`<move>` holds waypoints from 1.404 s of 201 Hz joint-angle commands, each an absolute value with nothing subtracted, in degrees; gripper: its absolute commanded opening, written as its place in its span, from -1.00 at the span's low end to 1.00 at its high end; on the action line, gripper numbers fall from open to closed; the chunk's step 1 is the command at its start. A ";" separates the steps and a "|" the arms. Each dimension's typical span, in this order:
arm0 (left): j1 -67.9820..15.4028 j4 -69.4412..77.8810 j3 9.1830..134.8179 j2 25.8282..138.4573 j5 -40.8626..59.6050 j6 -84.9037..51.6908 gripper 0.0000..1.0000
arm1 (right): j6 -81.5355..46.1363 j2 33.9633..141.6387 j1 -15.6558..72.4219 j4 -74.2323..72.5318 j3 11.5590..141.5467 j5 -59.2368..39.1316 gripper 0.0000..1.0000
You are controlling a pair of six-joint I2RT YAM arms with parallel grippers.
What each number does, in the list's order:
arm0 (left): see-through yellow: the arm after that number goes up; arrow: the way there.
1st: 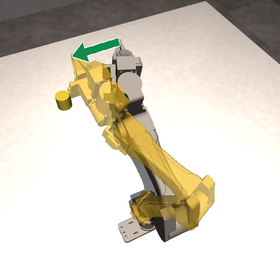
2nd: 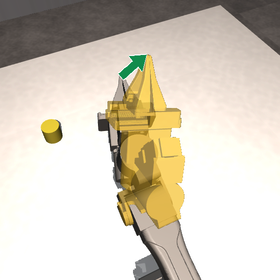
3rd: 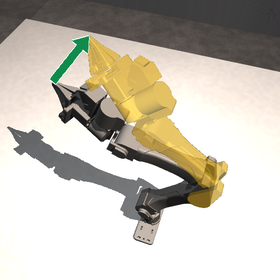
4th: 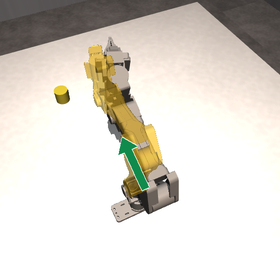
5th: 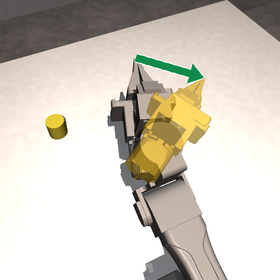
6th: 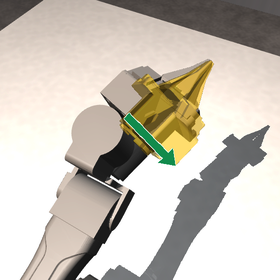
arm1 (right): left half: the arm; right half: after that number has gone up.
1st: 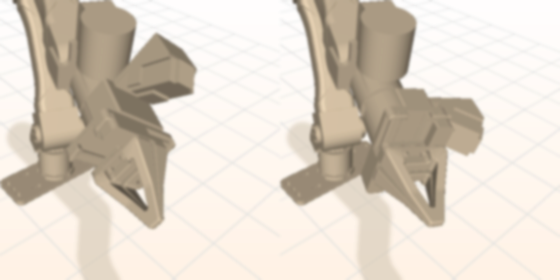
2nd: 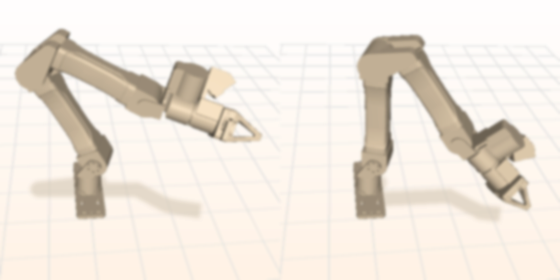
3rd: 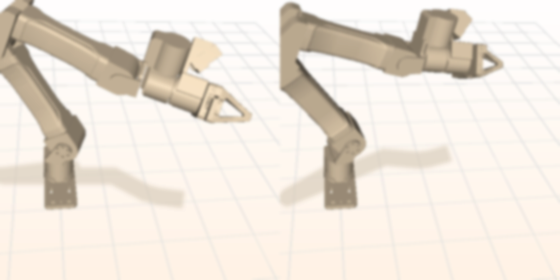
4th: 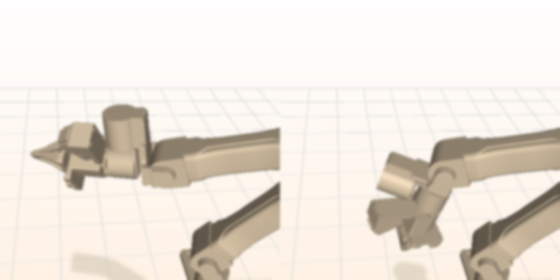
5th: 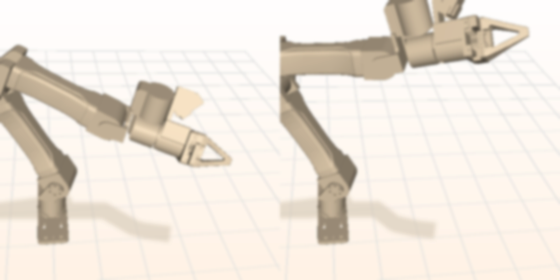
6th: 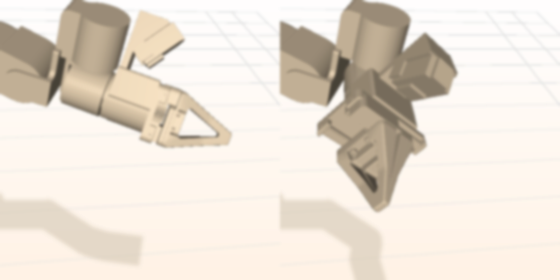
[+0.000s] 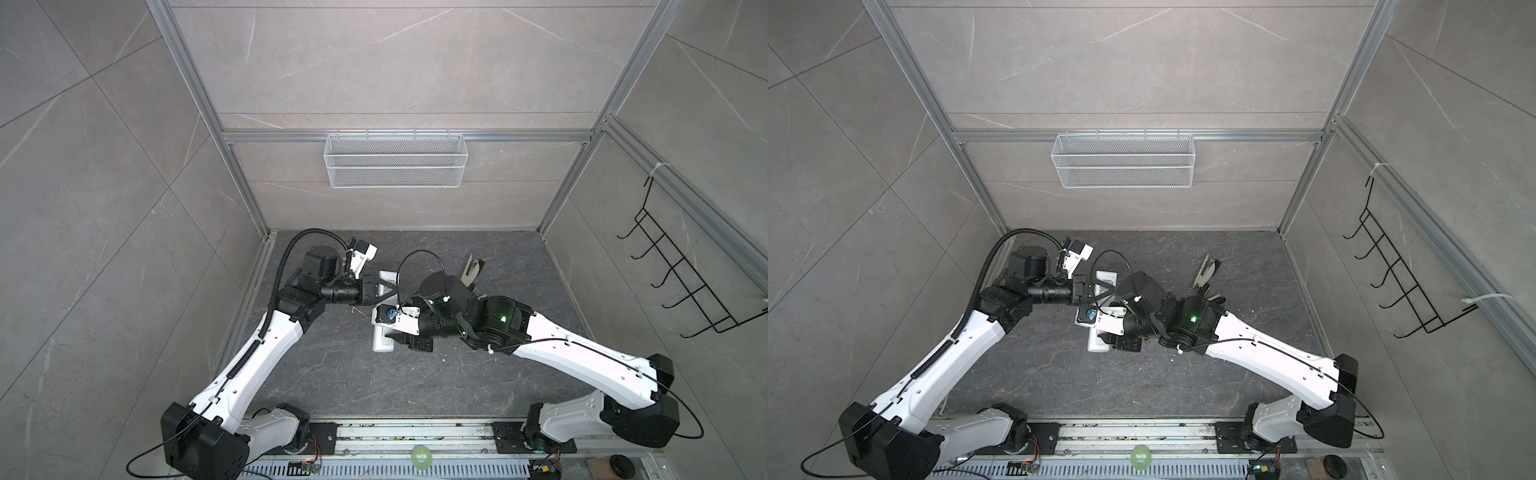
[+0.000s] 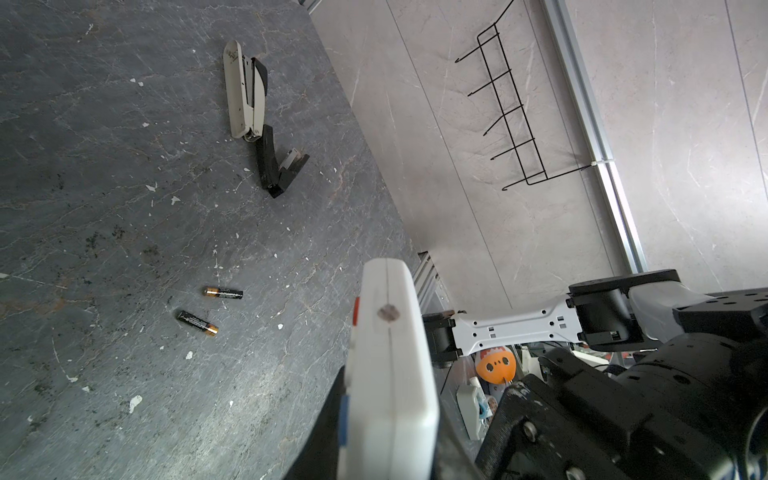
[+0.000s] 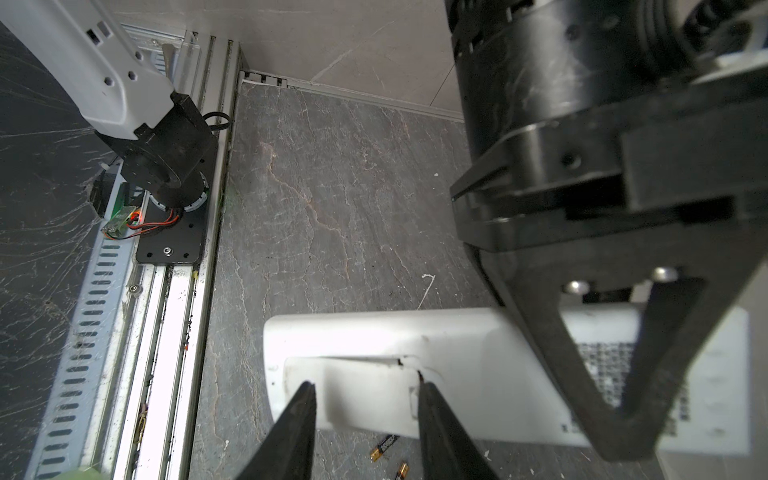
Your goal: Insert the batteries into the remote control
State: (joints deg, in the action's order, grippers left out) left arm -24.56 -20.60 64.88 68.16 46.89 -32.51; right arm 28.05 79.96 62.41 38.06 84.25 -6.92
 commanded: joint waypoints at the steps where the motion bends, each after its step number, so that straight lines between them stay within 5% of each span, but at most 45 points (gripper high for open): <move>1: -23.34 -12.19 66.45 66.99 45.23 -32.76 -1.00 | 27.29 80.48 64.42 44.03 83.76 -11.99 -0.05; 282: -23.29 -10.74 64.75 66.18 45.26 -33.83 -1.00 | 22.29 78.25 64.95 36.24 85.10 -3.51 0.79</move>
State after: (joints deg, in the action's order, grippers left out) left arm -23.73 -15.35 64.16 68.14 45.21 -32.82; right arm 24.32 79.90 64.05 37.06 84.25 -3.97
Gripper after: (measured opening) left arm 0.208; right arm 0.880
